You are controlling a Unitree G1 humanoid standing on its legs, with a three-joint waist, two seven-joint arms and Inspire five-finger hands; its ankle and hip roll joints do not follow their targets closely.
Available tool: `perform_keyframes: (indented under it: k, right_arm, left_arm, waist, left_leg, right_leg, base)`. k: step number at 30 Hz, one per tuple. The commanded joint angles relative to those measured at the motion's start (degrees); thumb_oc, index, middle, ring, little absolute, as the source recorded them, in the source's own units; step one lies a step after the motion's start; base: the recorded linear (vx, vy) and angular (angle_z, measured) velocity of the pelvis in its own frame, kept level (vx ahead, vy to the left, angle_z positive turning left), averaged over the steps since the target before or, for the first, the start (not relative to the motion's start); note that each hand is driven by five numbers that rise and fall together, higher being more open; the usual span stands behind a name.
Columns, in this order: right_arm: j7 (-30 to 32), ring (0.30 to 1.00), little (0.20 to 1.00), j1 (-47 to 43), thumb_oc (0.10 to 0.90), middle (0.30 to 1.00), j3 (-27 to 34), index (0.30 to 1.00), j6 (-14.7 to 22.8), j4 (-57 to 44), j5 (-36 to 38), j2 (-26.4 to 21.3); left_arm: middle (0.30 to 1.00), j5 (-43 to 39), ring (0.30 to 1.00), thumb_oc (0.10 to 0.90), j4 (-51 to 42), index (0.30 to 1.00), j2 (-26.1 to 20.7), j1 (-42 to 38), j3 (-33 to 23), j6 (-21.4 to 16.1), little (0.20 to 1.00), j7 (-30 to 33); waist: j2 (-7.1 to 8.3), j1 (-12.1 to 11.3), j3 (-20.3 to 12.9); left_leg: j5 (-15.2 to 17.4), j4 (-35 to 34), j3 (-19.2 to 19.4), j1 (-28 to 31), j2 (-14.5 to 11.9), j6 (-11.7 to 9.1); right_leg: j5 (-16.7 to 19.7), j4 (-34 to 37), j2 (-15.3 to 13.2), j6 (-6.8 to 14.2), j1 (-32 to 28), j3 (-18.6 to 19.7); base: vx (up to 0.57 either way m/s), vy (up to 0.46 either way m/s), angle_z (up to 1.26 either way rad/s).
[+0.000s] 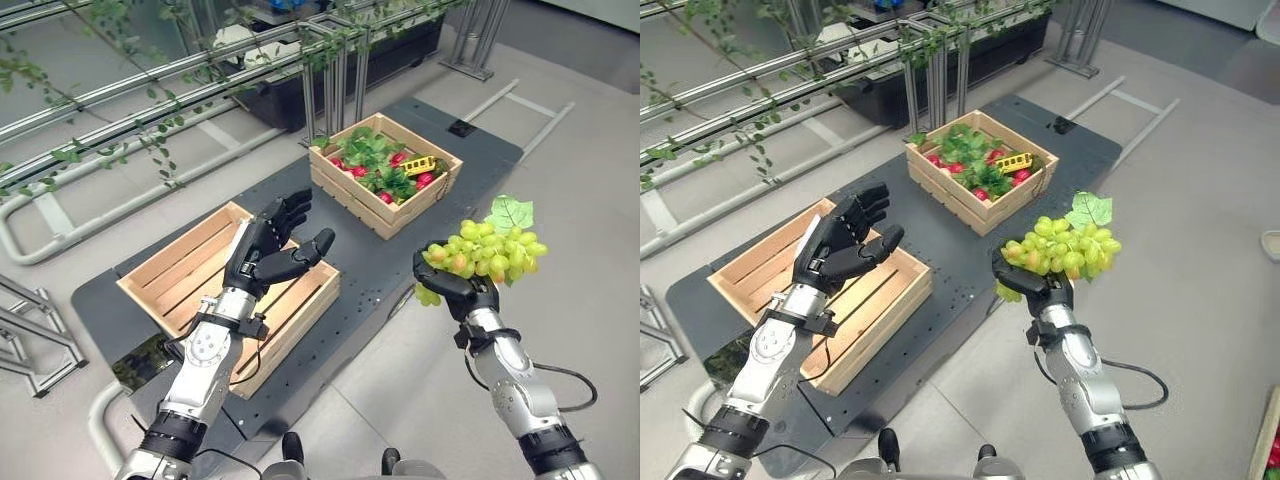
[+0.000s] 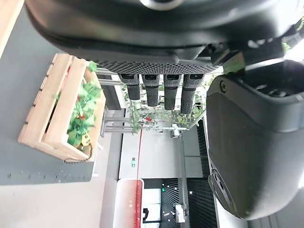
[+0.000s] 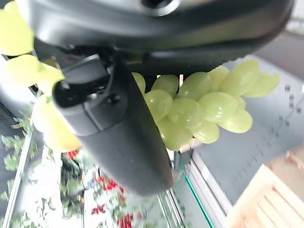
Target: Pick up the fruits from the basket on one side to the basket on the other side
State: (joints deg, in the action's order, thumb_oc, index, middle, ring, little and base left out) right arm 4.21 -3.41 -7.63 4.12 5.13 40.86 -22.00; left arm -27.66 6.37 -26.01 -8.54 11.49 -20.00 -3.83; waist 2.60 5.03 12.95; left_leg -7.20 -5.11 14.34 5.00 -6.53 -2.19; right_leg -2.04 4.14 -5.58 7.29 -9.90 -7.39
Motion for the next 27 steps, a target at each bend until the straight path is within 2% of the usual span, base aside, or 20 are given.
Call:
perform_keyframes:
  k: [1, 3, 4, 5, 6, 7, 8, 9, 10, 11, 13, 17, 23, 26, 27]
  right_arm:
    - [-4.0, 0.3, 0.3, -3.5, 0.4, 0.3, 5.8, 0.3, 9.8, -7.4, -1.2, -3.2]
    - [-4.3, 0.3, 0.3, -3.5, 0.4, 0.3, 6.2, 0.3, 9.5, -7.1, -1.6, -3.7]
    - [-5.4, 0.3, 0.3, -3.7, 0.4, 0.3, 7.0, 0.3, 8.4, -6.4, -2.3, -5.2]
    - [-5.6, 0.3, 0.3, -3.8, 0.4, 0.3, 7.1, 0.3, 8.2, -6.2, -2.2, -5.5]
    - [-6.3, 0.3, 0.3, -4.2, 0.4, 0.3, 7.2, 0.3, 7.7, -5.8, -1.5, -6.3]
    - [-8.2, 0.3, 0.3, -5.1, 0.4, 0.3, 6.7, 0.3, 7.2, -5.4, -0.8, -6.8]
    - [-9.9, 0.3, 0.3, -6.7, 0.4, 0.3, 5.3, 0.3, 7.0, -4.9, -0.5, -7.1]
    - [-11.5, 0.3, 0.3, -8.1, 0.4, 0.3, 4.0, 0.3, 6.8, -4.4, -0.2, -7.2]
    - [-11.3, 0.3, 0.3, -10.3, 0.4, 0.3, 1.9, 0.3, 7.5, -3.8, -1.3, -6.7]
    - [-11.6, 0.3, 0.3, -10.9, 0.4, 0.3, 1.0, 0.3, 8.3, -3.2, -1.9, -6.3]
    - [-9.2, 0.3, 0.3, -11.2, 0.4, 0.3, 0.0, 0.3, 8.7, -2.7, -2.0, -5.9]
    - [-10.3, 0.3, 0.3, -10.0, 0.4, 0.3, 0.9, 0.3, 8.7, -2.4, -1.8, -5.9]
    - [-10.6, 0.3, 0.3, -7.6, 0.4, 0.3, 3.1, 0.3, 7.4, -4.4, -1.9, -5.5]
    - [-11.3, 0.3, 0.3, -5.2, 0.4, 0.3, 4.0, 0.3, 6.7, -6.6, -1.7, -5.3]
    - [-11.7, 0.3, 0.3, -4.4, 0.4, 0.3, 4.6, 0.3, 6.7, -7.3, -1.3, -5.4]
  left_arm:
    - [0.9, 0.6, 0.9, 0.8, 0.9, 0.9, 1.2, -5.6, 0.8, -3.8, 0.9, 2.6]
    - [0.9, 0.2, 0.9, 0.8, 0.9, 0.9, 1.5, -5.7, 0.9, -3.3, 0.9, 2.4]
    - [0.9, 0.7, 0.9, 0.8, 0.5, 0.9, 2.0, -5.3, 1.0, -2.8, 0.9, 3.2]
    - [0.9, 0.8, 0.9, 0.8, 0.4, 0.9, 2.1, -5.1, 0.9, -2.7, 0.9, 3.4]
    - [0.9, 1.0, 0.9, 0.8, 0.3, 0.9, 2.3, -4.7, 0.7, -2.6, 0.9, 4.5]
    - [0.9, 1.8, 0.9, 0.8, 0.2, 0.9, 2.4, -4.0, -0.1, -3.0, 0.9, 6.4]
    - [0.9, 2.5, 0.9, 0.8, 0.0, 0.9, 2.4, -2.8, -1.3, -4.1, 0.9, 7.9]
    - [0.9, 3.2, 0.9, 0.8, -0.8, 0.9, 2.3, -1.2, -3.0, -4.7, 0.9, 8.9]
    - [0.9, 4.0, 0.9, 0.8, -2.4, 0.9, 2.0, 0.5, -4.9, -5.4, 0.9, 8.7]
    - [0.9, 4.0, 0.9, 0.8, -2.9, 0.9, 1.3, 1.0, -5.6, -5.8, 0.9, 9.0]
    - [0.9, 4.6, 0.9, 0.8, -1.3, 0.9, 0.8, 0.3, -6.1, -6.6, 0.9, 8.7]
    - [0.9, 4.3, 0.9, 0.8, 0.2, 0.9, 0.0, -3.3, -5.3, -7.8, 0.9, 8.9]
    - [0.9, 4.3, 0.9, 0.8, 0.0, 0.9, -0.6, -3.7, -6.5, -7.2, 0.9, 9.6]
    - [0.9, 5.5, 0.9, 0.8, -0.3, 0.9, -0.9, -3.2, -6.5, -6.3, 0.9, 9.8]
    - [0.9, 6.5, 0.9, 0.8, -0.2, 0.9, -1.3, -3.4, -6.2, -4.8, 0.9, 10.7]
  waist:
    - [-0.95, 0.9, -5.4]
    - [-0.63, 1.1, -5.3]
    - [0.26, 1.0, -4.9]
    - [0.45, 0.9, -4.8]
    - [0.95, 0.4, -4.3]
    - [1.19, -0.6, -3.9]
    - [1.12, -2.3, -3.3]
    - [0.71, -3.5, -2.9]
    - [-0.04, -5.2, -2.5]
    - [-0.36, -5.7, -2.2]
    - [-0.34, -5.6, -2.0]
    - [0.1, -4.4, -4.0]
    - [-0.23, -2.8, -5.3]
    - [-0.68, -1.7, -4.9]
    - [-0.88, -1.1, -4.4]
  left_leg:
    - [7.4, 0.1, -1.1, 4.1, -5.1, -2.2]
    - [7.0, 0.1, -0.7, 4.6, -5.4, -2.6]
    - [7.1, 6.5, -0.8, 3.0, -5.6, -3.2]
    - [6.7, 8.3, -1.0, 2.2, -5.6, -3.3]
    - [7.3, 15.0, -3.7, -0.2, -5.0, -3.0]
    - [8.5, 18.8, -8.9, -2.3, -1.9, -2.0]
    - [10.8, 19.7, -15.6, -3.3, 2.9, -0.2]
    - [12.2, 17.6, -19.7, -2.8, 5.7, 1.1]
    - [11.9, 11.9, -25.0, -1.9, 8.6, 2.3]
    - [11.9, 11.1, -26.0, -1.9, 9.4, 2.7]
    - [13.5, 12.4, -23.6, -2.3, 9.8, 3.8]
    - [11.6, 6.0, -23.4, -0.2, 9.9, 3.9]
    - [12.4, 3.5, -19.9, 1.6, 9.7, 4.7]
    - [12.9, 2.4, -18.2, 2.6, 9.9, 5.4]
    - [12.7, 1.5, -17.4, 3.0, 10.1, 5.7]
  right_leg:
    - [-4.2, -7.3, 2.1, -5.9, 3.9, -1.4]
    - [-3.9, -6.6, 2.8, -6.4, 3.7, -0.5]
    - [-2.8, -5.1, 3.1, -7.0, 2.8, 0.7]
    - [-2.4, -4.7, 3.2, -7.2, 2.8, 1.1]
    - [-1.4, -3.8, 3.2, -7.5, 2.3, 2.4]
    - [-0.3, -3.0, 3.1, -7.2, 2.3, 4.5]
    - [0.2, -3.5, 3.1, -6.6, 2.8, 7.3]
    - [0.3, -4.5, 3.7, -6.3, 3.3, 9.7]
    - [0.0, -5.9, 5.1, -6.3, 4.1, 12.4]
    - [-0.5, -7.1, 5.8, -6.3, 4.5, 13.0]
    - [-1.4, -8.1, 6.0, -6.3, 5.1, 14.1]
    - [1.5, -3.5, 5.2, -4.8, 4.8, 13.8]
    - [3.5, -0.8, 4.2, -3.2, 4.8, 14.8]
    - [4.8, -0.7, 3.3, -1.8, 5.9, 15.4]
    - [5.9, -0.7, 2.9, -1.0, 7.1, 15.5]
  base:
    - [-0.08, -0.235, -0.21]
    - [-0.04, -0.184, -0.11]
    - [-0.03, -0.164, -0.09]
    - [-0.04, -0.146, -0.37]
    - [-0.04, -0.02, -0.56]
    - [-0.05, 0.064, -1.03]
    - [-0.04, 0.142, -1.05]
    - [-0.07, 0.183, -1.55]
    - [-0.08, 0.138, -1.52]
    - [-0.12, 0.13, -2.02]
    - [-0.09, 0.142, -1.91]
    - [-0.06, 0.168, -0.73]
    - [-0.04, 0.179, -0.18]
    - [-0.07, 0.227, -0.22]
    - [-0.11, 0.191, -0.43]
